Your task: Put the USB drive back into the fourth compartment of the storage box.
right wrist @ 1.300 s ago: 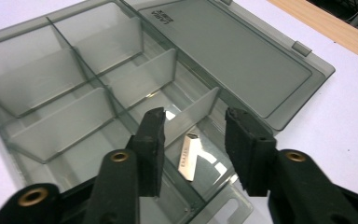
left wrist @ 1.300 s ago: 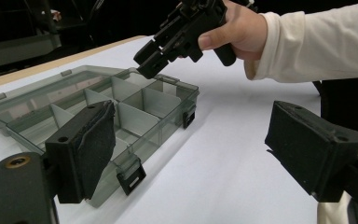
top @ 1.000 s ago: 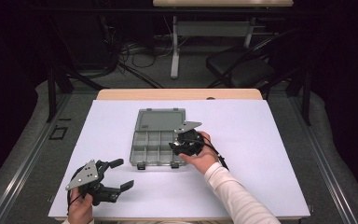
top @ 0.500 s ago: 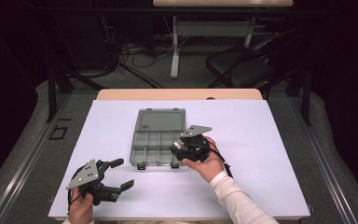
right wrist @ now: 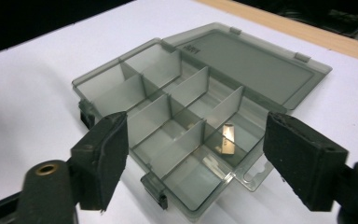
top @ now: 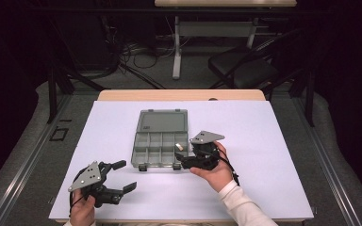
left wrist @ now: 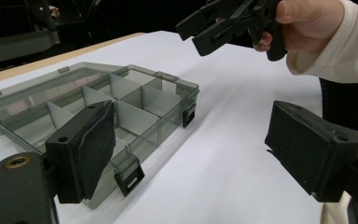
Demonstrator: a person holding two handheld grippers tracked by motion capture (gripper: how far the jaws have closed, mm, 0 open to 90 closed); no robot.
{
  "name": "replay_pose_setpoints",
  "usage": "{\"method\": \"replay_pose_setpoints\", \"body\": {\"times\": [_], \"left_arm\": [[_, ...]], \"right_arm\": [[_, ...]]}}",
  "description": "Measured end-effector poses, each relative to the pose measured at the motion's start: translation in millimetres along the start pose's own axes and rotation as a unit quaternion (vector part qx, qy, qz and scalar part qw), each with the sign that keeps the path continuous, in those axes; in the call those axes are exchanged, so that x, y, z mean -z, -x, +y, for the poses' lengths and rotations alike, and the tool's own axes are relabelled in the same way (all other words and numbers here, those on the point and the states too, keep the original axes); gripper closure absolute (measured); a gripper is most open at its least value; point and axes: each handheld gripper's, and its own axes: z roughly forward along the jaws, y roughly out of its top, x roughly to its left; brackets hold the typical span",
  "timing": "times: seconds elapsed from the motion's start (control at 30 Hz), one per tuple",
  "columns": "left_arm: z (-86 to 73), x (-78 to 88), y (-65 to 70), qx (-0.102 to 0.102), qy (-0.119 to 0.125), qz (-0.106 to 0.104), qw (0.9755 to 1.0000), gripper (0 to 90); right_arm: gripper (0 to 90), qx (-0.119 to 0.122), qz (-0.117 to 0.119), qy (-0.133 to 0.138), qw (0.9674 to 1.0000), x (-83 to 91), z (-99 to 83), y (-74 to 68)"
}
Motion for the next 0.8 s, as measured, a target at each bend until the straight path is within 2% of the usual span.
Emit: {"method": "replay_pose_setpoints", "body": {"times": [0.03,0.2,0.37,0.53,0.8], "left_arm": [[-0.1,-0.1,-0.2,0.0,0.002,-0.002,1.0,15.7],[-0.1,-0.5,0.3,-0.001,0.0,-0.002,1.0,15.7],[-0.2,-0.3,0.7,-0.001,0.001,-0.003,1.0,15.7],[-0.3,0.3,0.5,0.001,0.002,-0.004,1.0,15.7],[-0.4,-0.1,0.4,0.001,0.002,-0.003,1.0,15.7]], "right_arm": [[18.4,0.0,-0.006,-0.002,1.0,0.8,-0.1,-0.1],[14.9,-0.021,0.007,-0.001,0.9998,5.8,-2.8,-0.1],[12.0,-0.017,0.005,-0.003,0.9998,11.9,-6.4,-3.3],[8.6,-0.006,0.014,-0.004,0.9999,24.0,-10.8,-5.4],[3.1,-0.006,-0.007,0.005,0.9999,52.1,-24.3,-2.1]]}}
